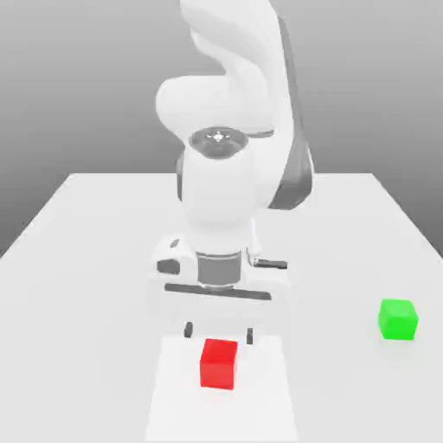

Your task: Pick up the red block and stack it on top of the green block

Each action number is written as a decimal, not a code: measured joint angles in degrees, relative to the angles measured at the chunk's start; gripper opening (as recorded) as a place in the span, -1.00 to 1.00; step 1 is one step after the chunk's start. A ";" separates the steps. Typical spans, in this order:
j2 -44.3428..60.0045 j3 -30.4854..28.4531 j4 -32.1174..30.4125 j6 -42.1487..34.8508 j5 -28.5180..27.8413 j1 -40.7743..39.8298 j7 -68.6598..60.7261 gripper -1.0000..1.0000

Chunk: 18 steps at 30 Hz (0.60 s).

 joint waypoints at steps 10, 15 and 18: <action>3.18 0.01 0.42 2.73 -0.32 -0.06 0.28 -1.00; -6.45 0.41 -0.98 -5.51 0.12 -0.34 -0.05 -1.00; -8.66 2.80 -0.85 -7.78 0.91 3.54 -0.87 -1.00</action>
